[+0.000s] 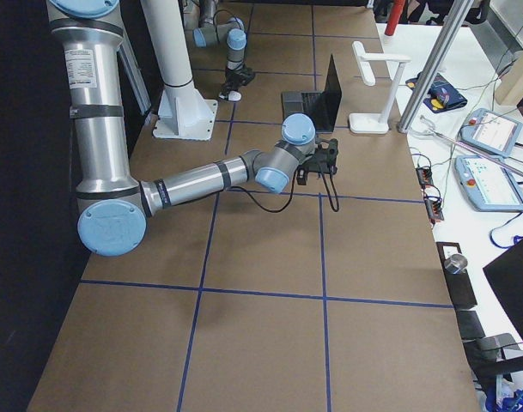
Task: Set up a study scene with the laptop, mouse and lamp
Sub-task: 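Grasp the white mouse with the left gripper while the right gripper withdraws, then carry the white mouse with the left gripper over the black mousepad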
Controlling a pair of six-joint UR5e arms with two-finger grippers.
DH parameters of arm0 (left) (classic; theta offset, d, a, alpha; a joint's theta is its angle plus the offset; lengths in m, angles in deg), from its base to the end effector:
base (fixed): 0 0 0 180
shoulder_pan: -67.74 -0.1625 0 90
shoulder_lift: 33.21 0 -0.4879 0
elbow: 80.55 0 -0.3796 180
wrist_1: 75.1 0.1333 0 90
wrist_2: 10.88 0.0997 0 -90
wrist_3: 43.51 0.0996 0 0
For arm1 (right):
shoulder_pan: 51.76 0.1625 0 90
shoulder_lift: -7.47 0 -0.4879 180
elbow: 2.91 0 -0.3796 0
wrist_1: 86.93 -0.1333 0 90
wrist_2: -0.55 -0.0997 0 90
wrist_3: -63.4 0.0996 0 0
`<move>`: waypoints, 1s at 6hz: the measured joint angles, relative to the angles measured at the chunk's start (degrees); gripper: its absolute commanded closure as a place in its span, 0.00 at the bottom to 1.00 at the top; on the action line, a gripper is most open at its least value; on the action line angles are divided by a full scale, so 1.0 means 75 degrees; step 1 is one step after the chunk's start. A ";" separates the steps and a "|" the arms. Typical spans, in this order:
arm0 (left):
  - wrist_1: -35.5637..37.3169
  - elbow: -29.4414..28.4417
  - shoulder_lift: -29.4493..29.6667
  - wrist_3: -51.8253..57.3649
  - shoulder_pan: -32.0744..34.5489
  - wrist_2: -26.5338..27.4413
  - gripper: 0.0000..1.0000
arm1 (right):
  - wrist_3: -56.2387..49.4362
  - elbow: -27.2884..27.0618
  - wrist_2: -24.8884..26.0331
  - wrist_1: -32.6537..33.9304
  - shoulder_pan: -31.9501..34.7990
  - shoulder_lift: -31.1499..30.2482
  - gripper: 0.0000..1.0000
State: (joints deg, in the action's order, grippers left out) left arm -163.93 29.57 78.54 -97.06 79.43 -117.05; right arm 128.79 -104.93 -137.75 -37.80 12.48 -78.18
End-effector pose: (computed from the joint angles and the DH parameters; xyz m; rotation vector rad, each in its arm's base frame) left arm 0.5676 -0.2252 0.3698 0.0415 0.7629 0.5114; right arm -0.1690 -0.4857 0.4940 0.1053 -1.2000 0.1856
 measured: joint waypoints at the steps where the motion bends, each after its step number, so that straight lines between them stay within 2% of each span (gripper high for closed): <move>1: 0.0009 0.0021 0.0005 -0.0005 0.0002 -0.0004 1.00 | 0.0000 -0.0018 -0.0019 0.0000 0.0000 0.0004 0.00; 4: 0.0087 0.0466 0.0251 -0.0007 0.0248 0.0010 1.00 | 0.0011 -0.0088 -0.0043 0.0008 0.0023 -0.0011 0.00; 6: 0.0024 0.0186 0.1237 0.0093 0.0772 -0.0009 1.00 | 0.0020 -0.0126 -0.0047 0.0003 0.0101 -0.0066 0.00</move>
State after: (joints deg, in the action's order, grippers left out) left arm -163.75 30.96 87.82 -96.36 85.22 -117.12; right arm 128.94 -105.87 -138.11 -37.78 13.24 -78.68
